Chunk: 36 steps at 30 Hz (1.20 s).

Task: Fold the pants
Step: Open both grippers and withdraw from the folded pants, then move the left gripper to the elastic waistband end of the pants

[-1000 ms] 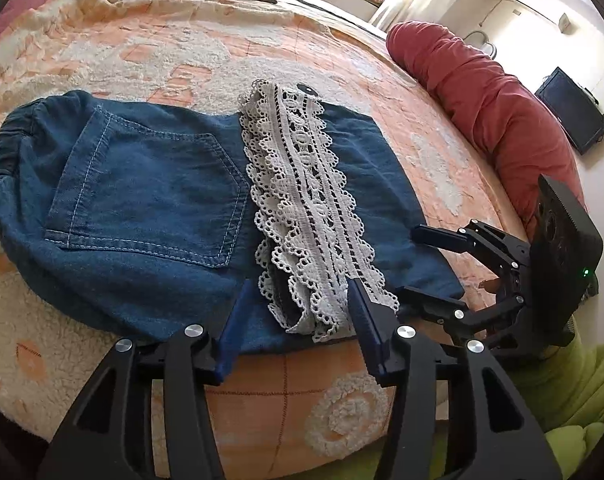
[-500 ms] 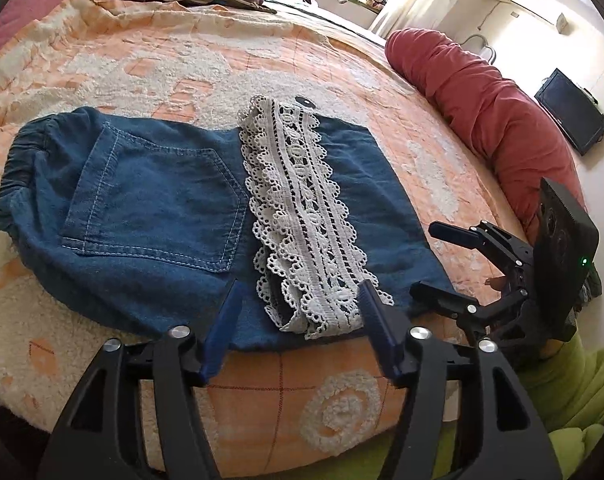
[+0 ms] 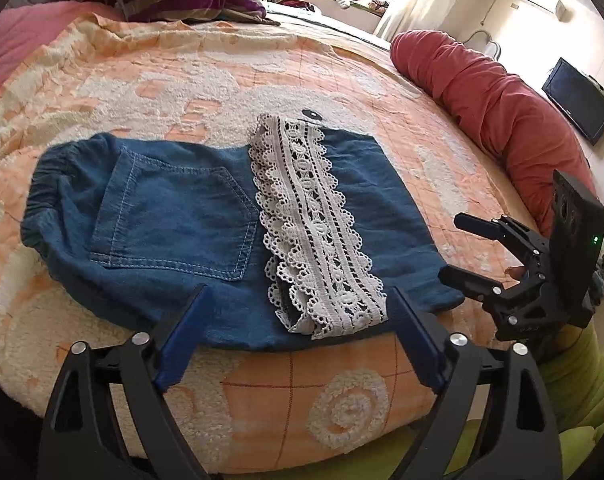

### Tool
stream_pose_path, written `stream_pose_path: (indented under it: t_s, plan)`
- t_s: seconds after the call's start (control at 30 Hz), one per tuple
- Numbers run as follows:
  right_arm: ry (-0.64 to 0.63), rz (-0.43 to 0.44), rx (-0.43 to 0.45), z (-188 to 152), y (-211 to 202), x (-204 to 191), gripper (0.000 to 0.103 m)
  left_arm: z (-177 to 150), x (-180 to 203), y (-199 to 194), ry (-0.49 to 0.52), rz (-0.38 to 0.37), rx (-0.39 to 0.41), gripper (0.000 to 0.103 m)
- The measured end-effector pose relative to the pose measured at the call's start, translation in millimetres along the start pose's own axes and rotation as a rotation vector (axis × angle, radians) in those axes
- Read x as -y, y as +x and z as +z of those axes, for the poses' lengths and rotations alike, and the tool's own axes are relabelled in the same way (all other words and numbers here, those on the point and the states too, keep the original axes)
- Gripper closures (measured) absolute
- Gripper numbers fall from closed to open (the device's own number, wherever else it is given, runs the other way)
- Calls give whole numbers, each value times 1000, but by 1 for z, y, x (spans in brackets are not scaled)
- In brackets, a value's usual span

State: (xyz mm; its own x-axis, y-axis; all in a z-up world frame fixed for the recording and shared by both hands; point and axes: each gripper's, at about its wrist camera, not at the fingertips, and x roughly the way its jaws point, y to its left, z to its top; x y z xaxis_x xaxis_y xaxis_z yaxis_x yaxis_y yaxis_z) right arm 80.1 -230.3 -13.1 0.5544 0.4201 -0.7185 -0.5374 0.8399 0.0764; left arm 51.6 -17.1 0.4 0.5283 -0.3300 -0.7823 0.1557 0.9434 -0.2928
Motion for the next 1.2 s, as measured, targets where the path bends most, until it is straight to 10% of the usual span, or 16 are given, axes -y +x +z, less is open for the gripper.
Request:
stream_pose_path:
  t_s: [1.2]
  plan:
    - [-7,-11,225,69,-46,-13,9,5,-65,-90,-132,293,215,4]
